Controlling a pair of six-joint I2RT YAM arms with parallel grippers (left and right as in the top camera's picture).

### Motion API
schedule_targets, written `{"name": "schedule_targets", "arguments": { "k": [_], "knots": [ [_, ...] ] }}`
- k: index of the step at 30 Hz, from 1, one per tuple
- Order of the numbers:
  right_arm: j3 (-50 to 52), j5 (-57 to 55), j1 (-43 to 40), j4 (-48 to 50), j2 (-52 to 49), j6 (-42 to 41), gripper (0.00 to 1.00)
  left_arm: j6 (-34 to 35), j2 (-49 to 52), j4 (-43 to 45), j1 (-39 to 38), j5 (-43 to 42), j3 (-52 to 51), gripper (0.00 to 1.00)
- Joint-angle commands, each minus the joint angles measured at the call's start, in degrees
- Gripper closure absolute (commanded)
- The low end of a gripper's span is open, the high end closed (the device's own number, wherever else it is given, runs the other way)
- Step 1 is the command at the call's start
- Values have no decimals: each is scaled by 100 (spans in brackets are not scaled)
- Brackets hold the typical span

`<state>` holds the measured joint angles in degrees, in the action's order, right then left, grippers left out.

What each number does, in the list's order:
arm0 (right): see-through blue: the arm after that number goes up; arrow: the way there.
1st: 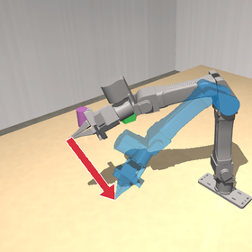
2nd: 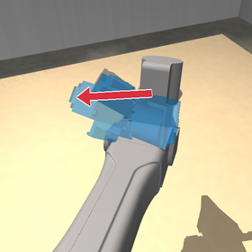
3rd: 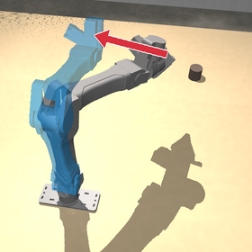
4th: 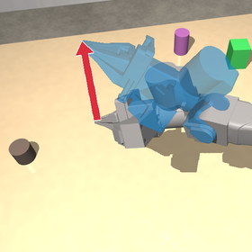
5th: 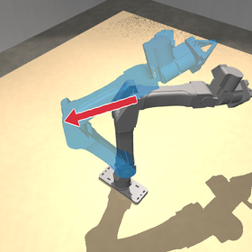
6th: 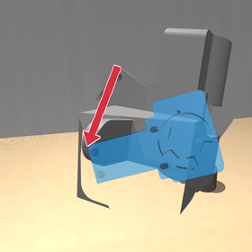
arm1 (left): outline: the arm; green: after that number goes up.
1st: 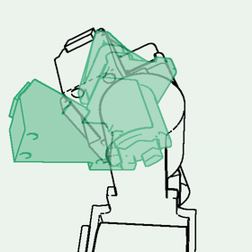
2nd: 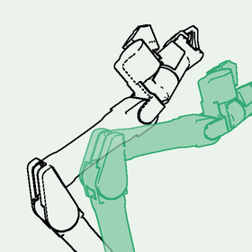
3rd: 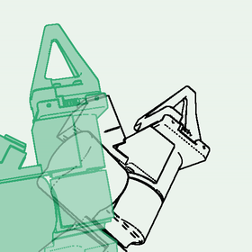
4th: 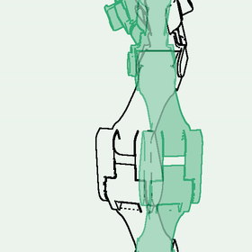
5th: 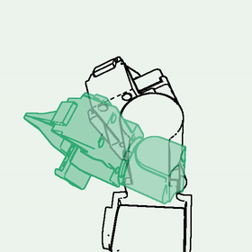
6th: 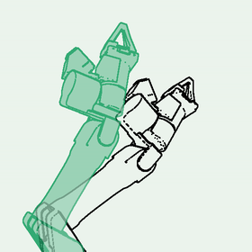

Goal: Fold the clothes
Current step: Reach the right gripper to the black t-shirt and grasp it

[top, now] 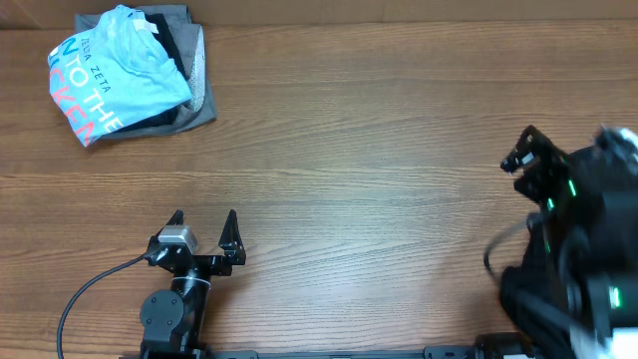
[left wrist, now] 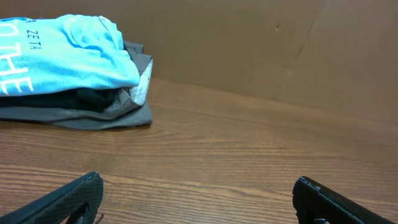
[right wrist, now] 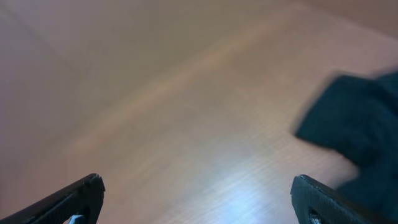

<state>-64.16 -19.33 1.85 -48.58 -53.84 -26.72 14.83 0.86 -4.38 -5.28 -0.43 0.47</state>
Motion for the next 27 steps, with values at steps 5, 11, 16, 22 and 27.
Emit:
{"name": "schedule_targets", "arguments": {
  "k": [5,11,16,22,27],
  "knots": [
    [-1174,-417,-793,-909,-2004,149,0,-70,-55,-4,-37,-48,-20,0],
    [-1333,-299,-1674,-581,-2761,-50,0,-70,-55,-4,-37,-48,-20,0],
    [-1333,629,-2284,105,-3228,619,0,-70,-55,-4,-37,-48,-20,0],
    [-1333,918,-2981,201,-4039,874,0,-70,-55,-4,-37,-46,-20,0],
    [-1333,1169,-3292,345,-4572,1080,4,-70,-55,-4,-37,-48,-20,0]
  ]
}}
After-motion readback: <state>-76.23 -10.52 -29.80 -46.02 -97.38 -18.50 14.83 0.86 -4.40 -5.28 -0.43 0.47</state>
